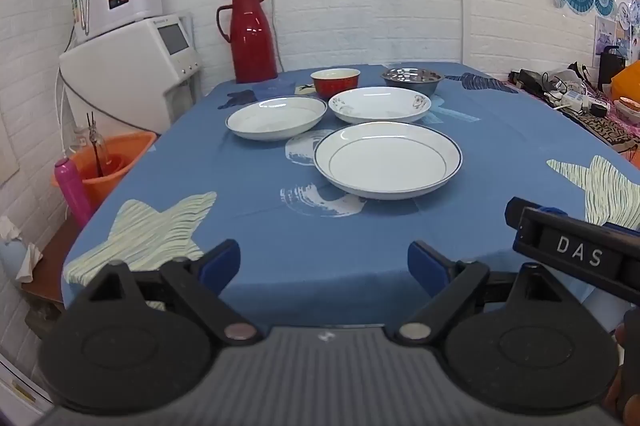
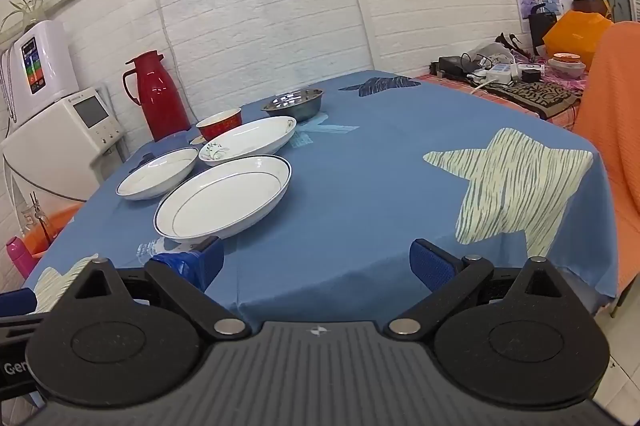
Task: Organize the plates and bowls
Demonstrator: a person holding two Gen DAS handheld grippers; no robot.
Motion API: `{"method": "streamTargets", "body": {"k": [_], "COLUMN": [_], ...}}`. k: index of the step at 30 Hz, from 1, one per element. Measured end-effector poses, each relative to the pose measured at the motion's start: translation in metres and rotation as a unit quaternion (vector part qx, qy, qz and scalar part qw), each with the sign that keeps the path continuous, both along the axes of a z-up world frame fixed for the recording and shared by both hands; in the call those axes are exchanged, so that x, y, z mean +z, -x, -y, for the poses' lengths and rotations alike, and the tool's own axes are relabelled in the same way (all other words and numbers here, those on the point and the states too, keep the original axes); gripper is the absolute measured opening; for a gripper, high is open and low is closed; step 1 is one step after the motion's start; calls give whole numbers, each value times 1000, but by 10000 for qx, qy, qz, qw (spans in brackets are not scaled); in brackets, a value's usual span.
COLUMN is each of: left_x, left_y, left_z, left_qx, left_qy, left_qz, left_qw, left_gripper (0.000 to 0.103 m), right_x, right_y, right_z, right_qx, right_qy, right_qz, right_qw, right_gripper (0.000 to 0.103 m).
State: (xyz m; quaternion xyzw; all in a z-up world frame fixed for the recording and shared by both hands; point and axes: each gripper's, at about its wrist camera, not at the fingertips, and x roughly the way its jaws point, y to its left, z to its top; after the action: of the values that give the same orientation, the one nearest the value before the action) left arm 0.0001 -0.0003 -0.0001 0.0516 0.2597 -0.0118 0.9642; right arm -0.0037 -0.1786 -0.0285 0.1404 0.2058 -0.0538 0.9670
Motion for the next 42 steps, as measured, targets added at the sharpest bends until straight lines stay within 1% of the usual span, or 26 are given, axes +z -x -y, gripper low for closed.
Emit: {"method": "streamTargets", "body": {"k": [11,42], "left_x": [-1,-5], "left_y": [-1,0], "left_z": [0,-1], "left_qx": [98,76], "left_qy": [22,41], "left_qz": [-29,-76], "left_qw": [9999,9999], "left_gripper": [90,90], "right_x": [1,4], "right_y": [0,3], "right_z": [-5,-7], "right_qx": [2,23], "right_qy": [35,49], "right_qz": [21,16], "right_qw": [10000,10000], "right_gripper": [87,87]}}
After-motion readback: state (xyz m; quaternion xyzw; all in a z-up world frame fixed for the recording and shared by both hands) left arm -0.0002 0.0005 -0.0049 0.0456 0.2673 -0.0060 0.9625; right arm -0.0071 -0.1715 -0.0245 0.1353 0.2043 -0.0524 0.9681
